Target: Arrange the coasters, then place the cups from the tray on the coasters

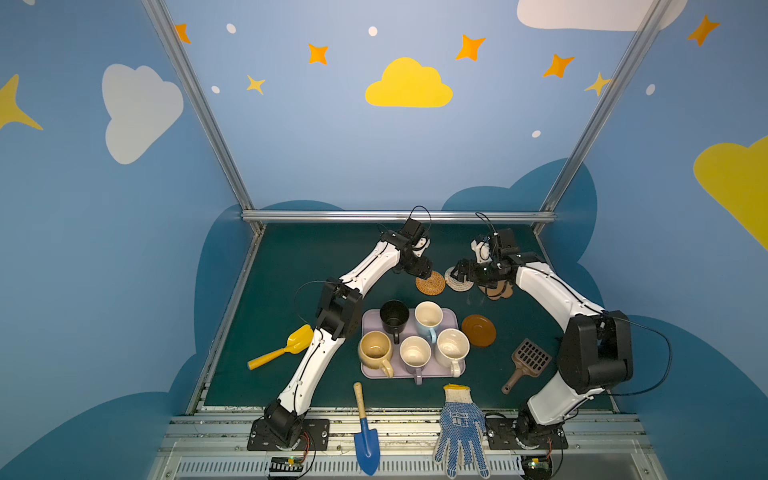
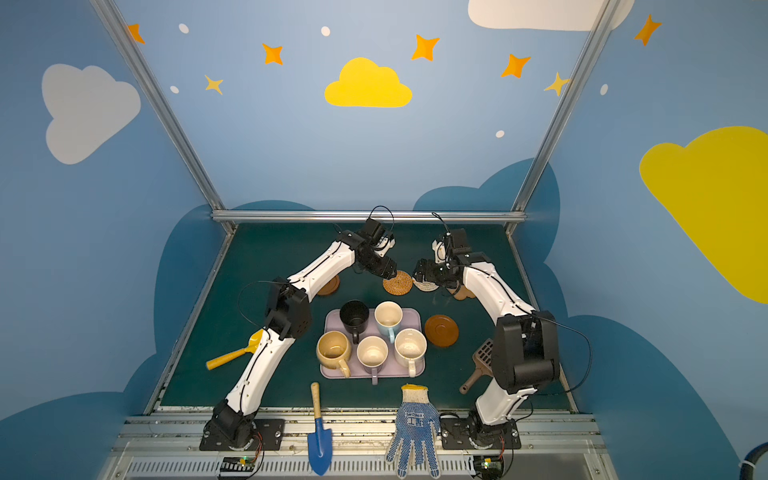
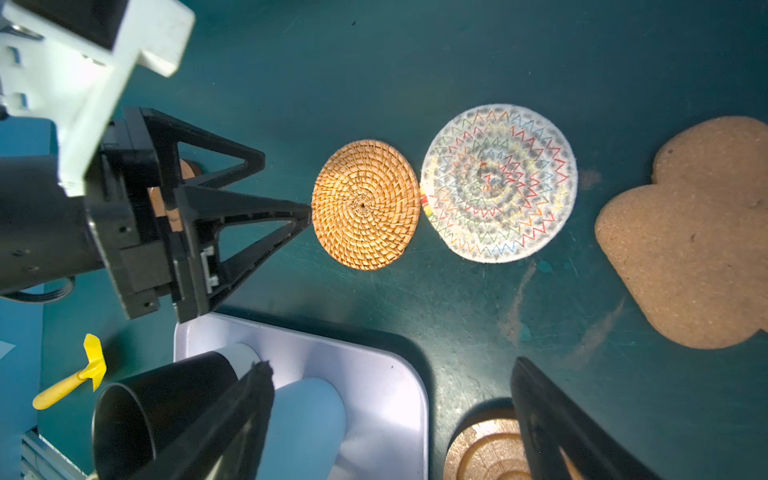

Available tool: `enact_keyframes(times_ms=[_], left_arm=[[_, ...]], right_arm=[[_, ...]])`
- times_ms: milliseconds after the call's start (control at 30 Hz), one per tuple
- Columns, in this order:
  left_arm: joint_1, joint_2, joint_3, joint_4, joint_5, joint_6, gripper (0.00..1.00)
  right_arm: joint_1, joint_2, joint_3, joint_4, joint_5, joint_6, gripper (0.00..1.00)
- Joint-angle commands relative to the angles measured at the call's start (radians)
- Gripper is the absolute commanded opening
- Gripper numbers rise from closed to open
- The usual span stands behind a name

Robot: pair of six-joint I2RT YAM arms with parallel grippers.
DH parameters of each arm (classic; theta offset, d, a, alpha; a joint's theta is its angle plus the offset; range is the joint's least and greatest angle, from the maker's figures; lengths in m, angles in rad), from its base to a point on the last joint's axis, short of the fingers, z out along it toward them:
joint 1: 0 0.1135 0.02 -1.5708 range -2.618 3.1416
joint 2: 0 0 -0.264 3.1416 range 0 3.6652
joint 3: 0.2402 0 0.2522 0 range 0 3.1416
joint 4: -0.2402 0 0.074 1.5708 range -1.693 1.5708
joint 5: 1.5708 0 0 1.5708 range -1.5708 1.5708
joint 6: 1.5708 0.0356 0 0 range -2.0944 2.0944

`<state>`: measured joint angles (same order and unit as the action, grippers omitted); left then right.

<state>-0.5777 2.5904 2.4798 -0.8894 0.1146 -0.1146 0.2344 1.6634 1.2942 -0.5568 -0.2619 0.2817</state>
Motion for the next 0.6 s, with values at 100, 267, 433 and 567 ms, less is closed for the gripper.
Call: enact_keyframes(times_ms=[100, 267, 433, 567], left_arm=[[-0.026, 0.057, 0.032, -0.026, -0.092, 0.039, 0.79], [-0.040, 0.074, 0.034, -0.015, -0.102, 0.058, 0.77], [-0.047, 0.126, 0.082, -0.040, -0.140, 0.056, 0.75], [-0.049, 0.161, 0.114, -0.086, -0.203, 0.041, 0.69]], right_arm=[[-0.003, 0.022, 0.012, -0.020, -0.021, -0.015, 0.88], [-0.003, 0.035, 0.002, -0.017, -0.042, -0.019, 0.88], [0.002, 0.087, 0.016, -0.018, -0.053, 0.001, 0.82], [0.013, 0.166, 0.056, 0.005, -0.076, 0.028, 0.74]])
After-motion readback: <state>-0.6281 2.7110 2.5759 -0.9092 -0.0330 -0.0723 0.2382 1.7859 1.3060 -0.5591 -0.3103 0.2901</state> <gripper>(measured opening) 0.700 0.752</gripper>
